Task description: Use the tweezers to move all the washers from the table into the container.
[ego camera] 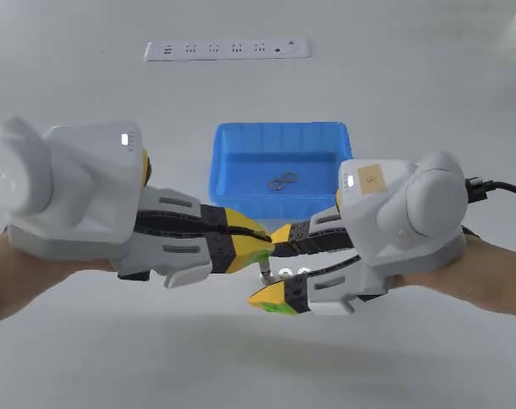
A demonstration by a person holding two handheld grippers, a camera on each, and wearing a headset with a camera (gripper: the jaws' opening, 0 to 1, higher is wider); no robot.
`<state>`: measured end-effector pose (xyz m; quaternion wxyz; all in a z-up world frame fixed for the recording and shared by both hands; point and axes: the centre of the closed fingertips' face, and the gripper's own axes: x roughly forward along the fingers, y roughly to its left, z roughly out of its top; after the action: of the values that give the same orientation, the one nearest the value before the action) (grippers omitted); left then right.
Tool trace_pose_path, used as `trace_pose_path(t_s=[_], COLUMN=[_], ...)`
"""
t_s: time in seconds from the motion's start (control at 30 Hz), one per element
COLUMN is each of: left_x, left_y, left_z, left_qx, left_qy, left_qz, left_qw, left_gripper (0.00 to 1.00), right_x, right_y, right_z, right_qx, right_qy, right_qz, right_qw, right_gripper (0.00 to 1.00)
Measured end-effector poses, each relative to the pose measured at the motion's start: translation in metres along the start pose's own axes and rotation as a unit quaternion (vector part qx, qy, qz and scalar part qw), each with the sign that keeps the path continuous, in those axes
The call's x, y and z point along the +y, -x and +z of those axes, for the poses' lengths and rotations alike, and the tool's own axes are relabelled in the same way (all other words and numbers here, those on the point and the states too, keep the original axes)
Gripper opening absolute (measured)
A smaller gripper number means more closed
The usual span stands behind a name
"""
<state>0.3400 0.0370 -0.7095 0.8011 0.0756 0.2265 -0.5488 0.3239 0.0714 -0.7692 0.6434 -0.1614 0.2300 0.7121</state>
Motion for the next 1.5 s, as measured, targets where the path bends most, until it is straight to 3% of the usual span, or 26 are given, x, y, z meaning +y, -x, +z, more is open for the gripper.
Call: trace_pose_path(t_s=[0.23, 0.4, 0.53, 0.87, 1.1, 1.5], left_x=[-0.0023, -0.0041, -0.0044, -0.0021, -0.0017, -0.0009], left_y=[-0.0003, -0.0005, -0.001, -0.0004, -0.0033, -0.004], left_z=[-0.0004, -0.0005, -0.0004, -0.0005, 0.0008, -0.0042], left_qx=[0.002, 0.0, 0.001, 0.001, -0.004, 0.01], left_qy=[0.0, 0.005, 0.004, 0.001, 0.014, 0.033], left_qz=[-0.005, -0.01, -0.011, -0.003, 0.0, -0.001], left_qw=[1.0, 0.9999, 0.9999, 1.0, 0.9999, 0.9994], left_gripper=[0.06, 0.07, 0.07, 0.07, 0.07, 0.13], right_x=[-0.0032, -0.0031, -0.0076, -0.0073, -0.0086, -0.0099], right_y=[-0.0017, -0.0021, -0.0014, -0.0023, -0.0011, -0.0005], right_z=[-0.0061, -0.0077, -0.0076, -0.0073, -0.0079, -0.0083], right_qx=[0.018, 0.024, 0.024, 0.027, 0.022, 0.017], right_qy=[0.016, 0.015, 0.02, 0.043, 0.037, 0.03], right_qz=[0.002, 0.007, -0.004, -0.013, -0.022, -0.027], right_qw=[0.9997, 0.9996, 0.9995, 0.9986, 0.9988, 0.999], right_gripper=[0.18, 0.17, 0.12, 0.11, 0.1, 0.1])
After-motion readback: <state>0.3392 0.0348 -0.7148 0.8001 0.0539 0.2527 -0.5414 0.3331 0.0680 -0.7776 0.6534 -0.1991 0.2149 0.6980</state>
